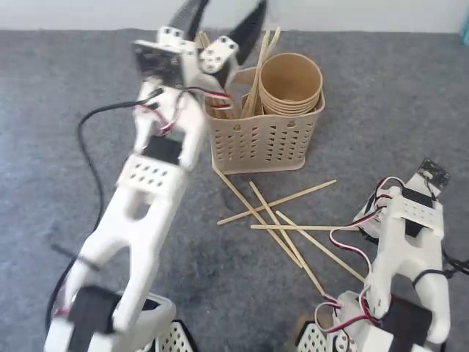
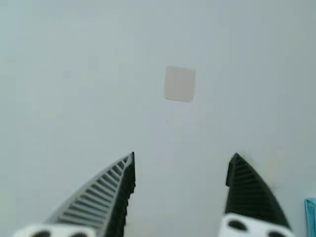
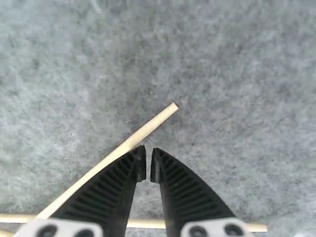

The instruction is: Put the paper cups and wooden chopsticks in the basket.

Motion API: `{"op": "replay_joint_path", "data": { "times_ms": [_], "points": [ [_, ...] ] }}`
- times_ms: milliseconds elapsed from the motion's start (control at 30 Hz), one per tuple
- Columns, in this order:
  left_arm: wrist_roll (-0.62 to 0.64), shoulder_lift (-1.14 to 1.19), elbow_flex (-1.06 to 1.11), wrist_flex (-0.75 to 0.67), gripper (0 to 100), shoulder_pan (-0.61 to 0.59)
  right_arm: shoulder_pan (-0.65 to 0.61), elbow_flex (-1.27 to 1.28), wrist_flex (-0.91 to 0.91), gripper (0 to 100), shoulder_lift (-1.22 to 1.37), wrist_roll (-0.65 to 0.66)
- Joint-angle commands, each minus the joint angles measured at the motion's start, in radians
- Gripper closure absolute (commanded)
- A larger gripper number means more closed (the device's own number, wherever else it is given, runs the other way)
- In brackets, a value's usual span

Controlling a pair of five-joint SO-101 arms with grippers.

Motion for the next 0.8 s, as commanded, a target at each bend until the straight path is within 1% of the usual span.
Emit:
{"op": "replay_joint_path", "data": {
  "times_ms": [0, 67, 133, 233, 300, 400, 500, 567, 667, 700, 767],
  "points": [
    [0.0, -0.233, -0.016, 0.281, 77, -0.049, 0.018, -0.049, -0.03, 96.5, -0.005, 0.011],
    [0.0, -0.347, -0.03, 0.519, 80, -0.092, 0.053, -0.051, -0.05, 96.5, -0.005, 0.009],
    [0.0, -0.44, -0.038, 0.72, 83, -0.138, 0.079, -0.054, -0.058, 96.1, -0.005, -0.021],
    [0.0, -0.532, -0.03, 0.921, 85, -0.221, 0.077, -0.054, -0.056, 96.1, -0.005, -0.046],
    [0.002, -0.574, 0.002, 1.011, 86, -0.265, 0.077, -0.064, -0.054, 96.1, -0.005, -0.051],
    [0.002, -0.623, 0.096, 1.082, 86, -0.311, 0.081, -0.072, -0.054, 96.0, -0.005, -0.054],
    [0.002, -0.68, 0.226, 1.091, 86, -0.347, 0.077, -0.075, -0.058, 95.6, -0.005, -0.054],
    [0.002, -0.726, 0.326, 1.091, 86, -0.368, 0.077, -0.075, -0.058, 91.8, -0.005, -0.061],
    [0.002, -0.801, 0.49, 1.088, 86, -0.388, 0.076, -0.075, -0.058, 83.9, -0.005, -0.13],
    [0.002, -0.827, 0.545, 1.085, 86, -0.396, 0.074, -0.075, -0.058, 82.4, -0.005, -0.138],
    [0.0, -0.884, 0.651, 1.069, 86, -0.41, 0.053, -0.074, -0.071, 82.7, -0.005, -0.141]
  ]
}}
